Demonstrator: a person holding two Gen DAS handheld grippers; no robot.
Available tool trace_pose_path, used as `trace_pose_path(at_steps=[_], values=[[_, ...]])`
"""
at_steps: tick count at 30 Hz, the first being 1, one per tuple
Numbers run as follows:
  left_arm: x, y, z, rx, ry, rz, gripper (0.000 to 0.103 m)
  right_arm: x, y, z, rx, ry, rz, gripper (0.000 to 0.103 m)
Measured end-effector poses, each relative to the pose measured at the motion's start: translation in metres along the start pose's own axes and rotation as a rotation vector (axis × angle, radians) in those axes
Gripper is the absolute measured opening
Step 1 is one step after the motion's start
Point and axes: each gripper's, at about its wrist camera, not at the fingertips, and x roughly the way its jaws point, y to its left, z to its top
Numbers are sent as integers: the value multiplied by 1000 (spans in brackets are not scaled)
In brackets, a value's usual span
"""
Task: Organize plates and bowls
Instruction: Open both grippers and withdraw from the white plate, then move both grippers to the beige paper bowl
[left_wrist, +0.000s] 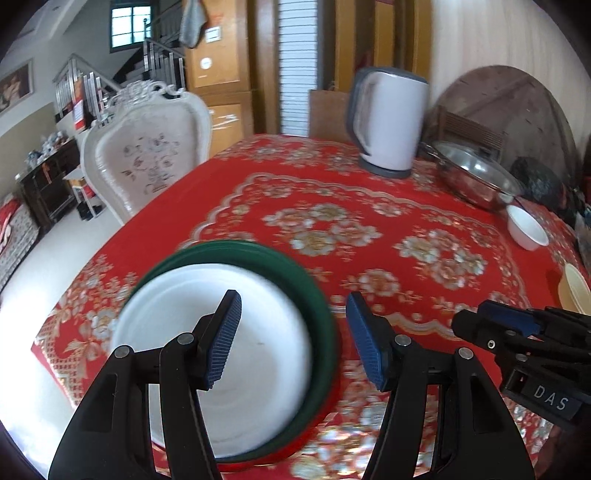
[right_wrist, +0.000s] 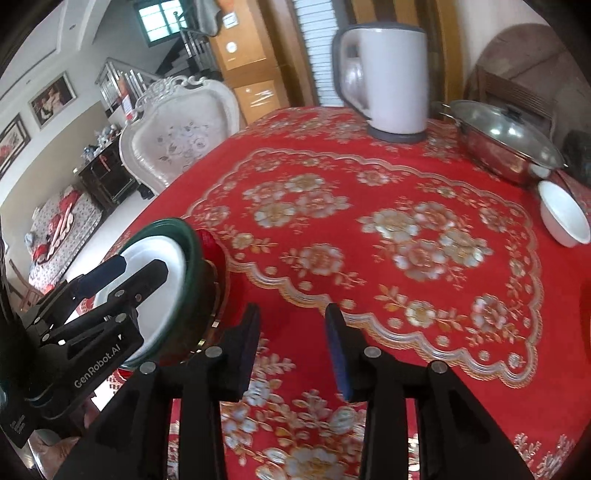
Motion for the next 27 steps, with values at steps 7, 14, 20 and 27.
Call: trace_pose_path(at_steps=[7,14,20,27], values=[[3,-48,3,59,12,-75,60,-17,-39,-8,66,-16,-28,36],[9,-103,2,132,40,-145,60,-35,-82,-19,150,-29,-53,36],[11,-143,-1,184,55,-199,60,-52,-116,-31,213,-45,-81,37],[4,-186,-2,239,49,-246,60,-73,-152,-43,277,-68,-112,37]])
